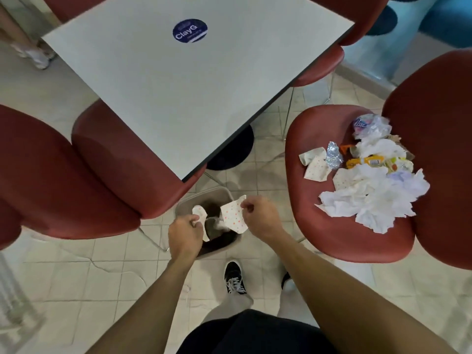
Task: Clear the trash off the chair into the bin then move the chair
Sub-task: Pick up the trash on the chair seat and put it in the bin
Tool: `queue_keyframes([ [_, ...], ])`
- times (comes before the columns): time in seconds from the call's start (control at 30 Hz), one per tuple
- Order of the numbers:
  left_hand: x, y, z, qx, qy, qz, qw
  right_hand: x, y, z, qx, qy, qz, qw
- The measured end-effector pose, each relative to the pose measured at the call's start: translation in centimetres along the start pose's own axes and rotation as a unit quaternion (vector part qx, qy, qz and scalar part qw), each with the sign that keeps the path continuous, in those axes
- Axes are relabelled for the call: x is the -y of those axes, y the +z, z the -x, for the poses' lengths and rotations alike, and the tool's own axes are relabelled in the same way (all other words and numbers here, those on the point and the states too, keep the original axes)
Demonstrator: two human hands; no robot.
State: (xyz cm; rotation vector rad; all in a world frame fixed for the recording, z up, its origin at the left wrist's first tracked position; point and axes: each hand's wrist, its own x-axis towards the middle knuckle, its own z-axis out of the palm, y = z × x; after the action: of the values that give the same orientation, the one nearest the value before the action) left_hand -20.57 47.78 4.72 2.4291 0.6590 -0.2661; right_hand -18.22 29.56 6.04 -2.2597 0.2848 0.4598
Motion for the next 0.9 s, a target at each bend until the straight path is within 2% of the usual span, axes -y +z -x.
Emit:
queue_keyframes([
  [0.17, 1.2, -1.0, -0.8, 0.022, -0.010, -0.038, 0.999, 1.7, 2.1, -0.4, 0.043, -0.024, -0.003, 0.999],
  [0.37, -1.9, 1.4, -1.7, 0.066, 0.037, -0.058, 0.995, -0.9, -1.7, -1.7, 0.046, 0.010, -0.001, 0.999],
  [0.6, -10.5, 8.2, -2.4, 0.113, 0.055, -0.072, 0.990, -8.4, -9.7, -5.2, 0.035, 0.094, -0.008, 0.995],
  [0.73, -16.1, 13.0, -3.3, 0.148, 0.106, -0.062, 0.981, -13.3, -14.1, -8.1, 0.022, 0.128, -0.015, 0.991],
  [0.9, -24.0, 20.3, -5.7, 0.164, 0.120, -0.071, 0.977, -19.0, -18.8, -14.0, 0.017, 0.141, 0.008, 0.990],
])
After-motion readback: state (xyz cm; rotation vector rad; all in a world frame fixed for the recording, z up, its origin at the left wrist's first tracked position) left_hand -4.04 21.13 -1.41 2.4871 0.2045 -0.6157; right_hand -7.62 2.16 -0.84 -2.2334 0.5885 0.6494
